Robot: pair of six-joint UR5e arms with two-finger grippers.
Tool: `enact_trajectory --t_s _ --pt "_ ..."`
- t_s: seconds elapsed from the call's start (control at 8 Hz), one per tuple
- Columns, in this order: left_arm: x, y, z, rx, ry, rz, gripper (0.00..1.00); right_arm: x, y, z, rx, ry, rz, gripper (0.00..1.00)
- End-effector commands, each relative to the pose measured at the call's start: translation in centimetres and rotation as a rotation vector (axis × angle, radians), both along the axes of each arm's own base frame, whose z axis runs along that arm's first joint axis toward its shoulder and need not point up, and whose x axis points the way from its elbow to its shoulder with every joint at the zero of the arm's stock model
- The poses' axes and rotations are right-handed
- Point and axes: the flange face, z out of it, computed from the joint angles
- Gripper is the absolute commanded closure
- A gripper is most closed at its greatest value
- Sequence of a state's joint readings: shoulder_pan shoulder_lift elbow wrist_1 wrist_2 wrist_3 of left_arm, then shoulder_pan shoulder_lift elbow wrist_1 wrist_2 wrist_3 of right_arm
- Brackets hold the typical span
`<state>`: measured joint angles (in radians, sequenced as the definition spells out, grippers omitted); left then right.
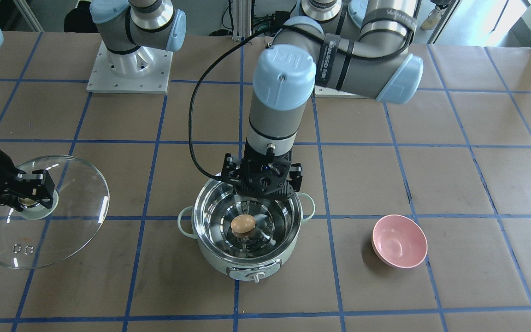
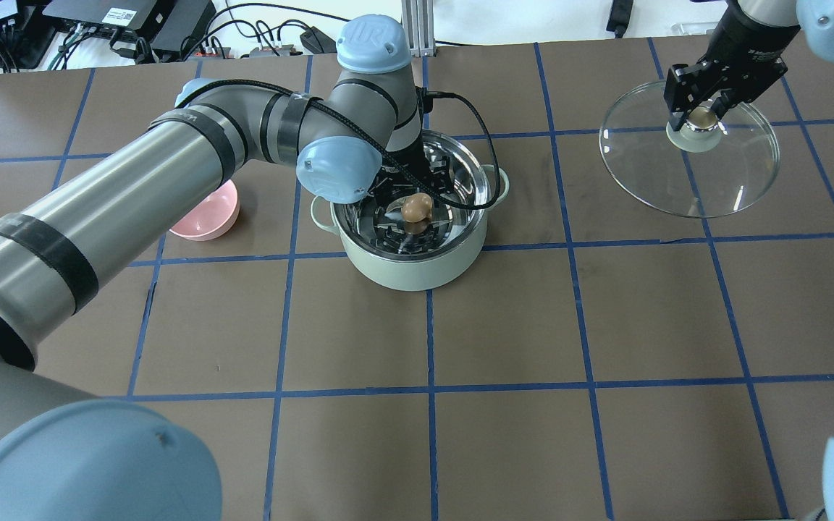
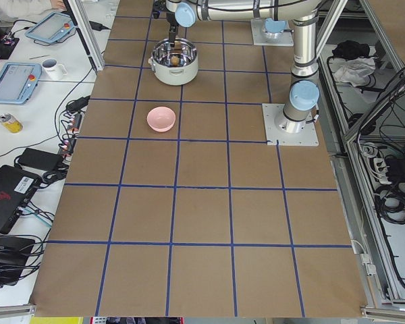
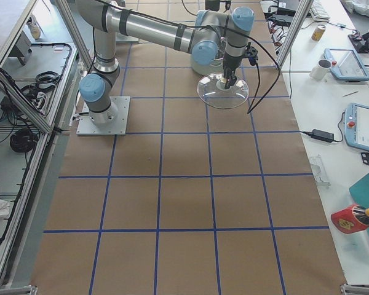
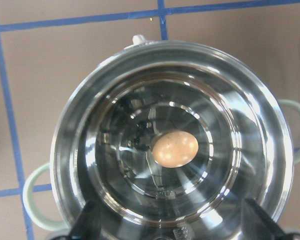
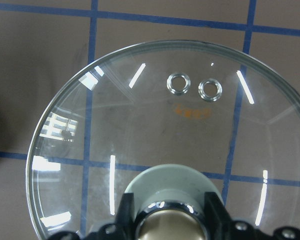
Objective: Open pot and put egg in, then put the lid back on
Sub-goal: 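Raise the left gripper out of the pot and withdraw it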
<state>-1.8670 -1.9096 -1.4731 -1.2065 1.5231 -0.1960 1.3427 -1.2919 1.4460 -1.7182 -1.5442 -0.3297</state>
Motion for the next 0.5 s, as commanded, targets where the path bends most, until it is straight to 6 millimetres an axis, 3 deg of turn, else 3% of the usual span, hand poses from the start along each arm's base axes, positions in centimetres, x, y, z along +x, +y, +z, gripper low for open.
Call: enact_trajectory --t_s 0.0,0.12,0.25,0.38 --pt "11.9 2.4 10.9 -0.038 0.006 0.167 0.0 2.7 0.6 2.1 -0.021 0.005 -0.026 1.0" --pt "17.0 3.9 13.3 -0.008 -0.013 0.179 0.0 7.6 1.2 2.6 -0.025 0.016 -0.046 1.0" --pt "20.7 5.7 15.2 0.02 -0.023 0.204 0.0 13.9 2.1 3.2 -0.039 0.021 -0.063 1.0" --pt "21.5 7.2 17.0 -0.01 -0.025 0.219 0.0 18.8 2.8 4.3 -0.062 0.024 -0.082 1.0"
